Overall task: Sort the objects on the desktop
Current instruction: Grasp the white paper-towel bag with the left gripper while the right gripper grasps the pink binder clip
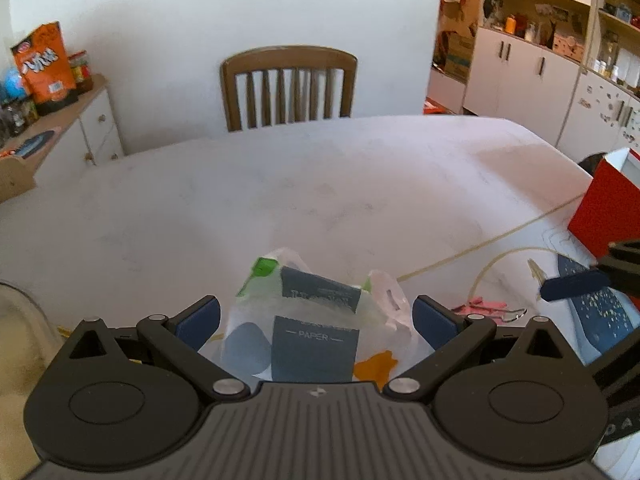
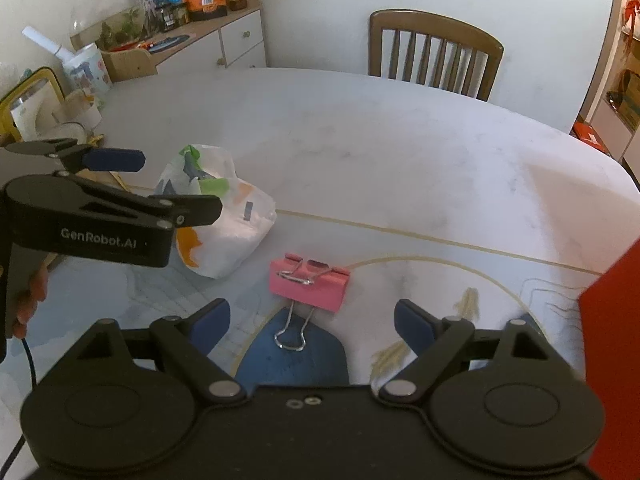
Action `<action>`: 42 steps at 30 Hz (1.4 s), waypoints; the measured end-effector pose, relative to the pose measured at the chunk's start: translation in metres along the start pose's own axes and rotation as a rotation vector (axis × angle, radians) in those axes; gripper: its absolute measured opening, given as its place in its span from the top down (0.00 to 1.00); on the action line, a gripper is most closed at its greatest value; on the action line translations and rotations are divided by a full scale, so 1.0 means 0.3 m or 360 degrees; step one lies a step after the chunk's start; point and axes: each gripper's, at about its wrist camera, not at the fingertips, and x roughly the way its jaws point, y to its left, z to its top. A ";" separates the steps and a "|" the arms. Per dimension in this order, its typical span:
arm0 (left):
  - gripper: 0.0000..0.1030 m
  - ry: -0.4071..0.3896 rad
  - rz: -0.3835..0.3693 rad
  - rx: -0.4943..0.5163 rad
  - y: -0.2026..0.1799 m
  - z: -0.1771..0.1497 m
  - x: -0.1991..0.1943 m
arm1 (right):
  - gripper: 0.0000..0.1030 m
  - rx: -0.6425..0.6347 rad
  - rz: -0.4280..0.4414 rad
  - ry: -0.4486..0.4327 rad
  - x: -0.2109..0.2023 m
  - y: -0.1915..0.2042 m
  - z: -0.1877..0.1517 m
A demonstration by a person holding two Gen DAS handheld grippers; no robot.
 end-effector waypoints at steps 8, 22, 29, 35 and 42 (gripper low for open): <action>0.00 0.0066 -0.0009 -0.0035 0.020 -0.004 0.063 | 0.15 -0.0020 -0.0004 0.0021 0.073 0.011 0.027; 0.00 0.0145 0.0028 -0.0058 0.015 -0.001 0.120 | 0.22 -0.0018 -0.0006 0.0057 0.150 0.018 0.046; 0.00 0.0150 0.0023 -0.0098 0.011 -0.007 0.106 | 0.31 0.0010 -0.0009 0.0044 0.155 0.007 0.045; 0.15 0.0140 -0.0029 -0.0122 0.005 -0.021 0.071 | 0.46 0.0009 -0.0034 0.0029 0.146 0.002 0.041; 0.30 0.0142 -0.0070 -0.0137 -0.014 -0.033 0.023 | 0.47 -0.0003 -0.0052 0.0044 0.125 -0.004 0.028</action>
